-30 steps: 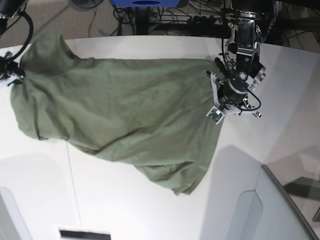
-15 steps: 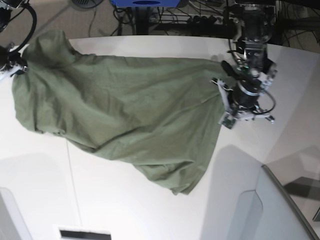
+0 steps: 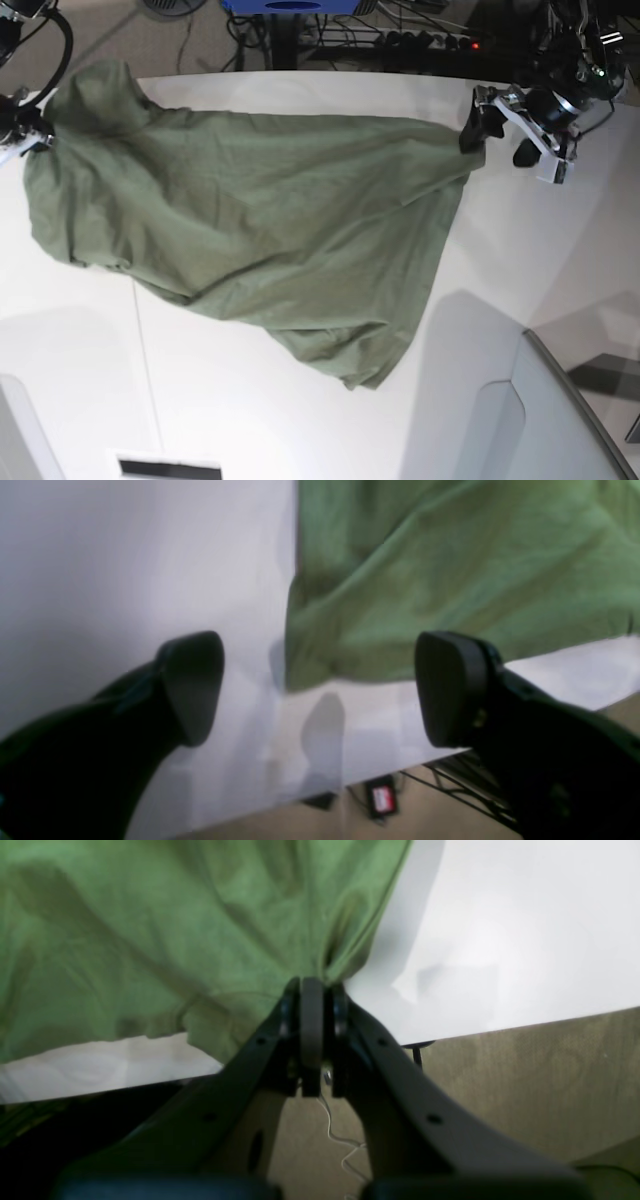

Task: Layout the t-shirt on the table in an organized manner, then fold the t-shirt properly

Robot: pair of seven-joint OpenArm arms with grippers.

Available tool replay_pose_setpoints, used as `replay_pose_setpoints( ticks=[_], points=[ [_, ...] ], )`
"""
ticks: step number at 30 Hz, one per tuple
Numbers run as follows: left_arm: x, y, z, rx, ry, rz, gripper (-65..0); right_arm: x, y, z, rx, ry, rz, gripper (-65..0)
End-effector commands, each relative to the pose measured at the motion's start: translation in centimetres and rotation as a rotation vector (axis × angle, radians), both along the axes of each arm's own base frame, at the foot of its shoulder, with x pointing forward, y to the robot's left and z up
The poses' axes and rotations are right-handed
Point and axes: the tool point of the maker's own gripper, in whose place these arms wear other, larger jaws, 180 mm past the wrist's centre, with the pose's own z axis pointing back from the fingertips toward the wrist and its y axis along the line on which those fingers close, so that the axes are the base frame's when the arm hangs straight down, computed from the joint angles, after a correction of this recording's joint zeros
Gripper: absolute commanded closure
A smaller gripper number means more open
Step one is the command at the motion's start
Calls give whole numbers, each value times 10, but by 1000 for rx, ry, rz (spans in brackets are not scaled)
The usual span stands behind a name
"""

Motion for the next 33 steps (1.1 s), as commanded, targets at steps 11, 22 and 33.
replay_pose_setpoints(
  ticks=[11, 22, 33],
  points=[
    [-7, -29, -36, -210, -39, 47, -578, 9, -8, 10, -27, -36, 5, 0],
    [16, -38, -54, -273, -28, 101, -492, 9, -8, 11, -28, -36, 5, 0],
    [66, -24, 25, -19, -210, -24, 0, 37, -22, 66, -176, -170, 62, 0]
  ],
)
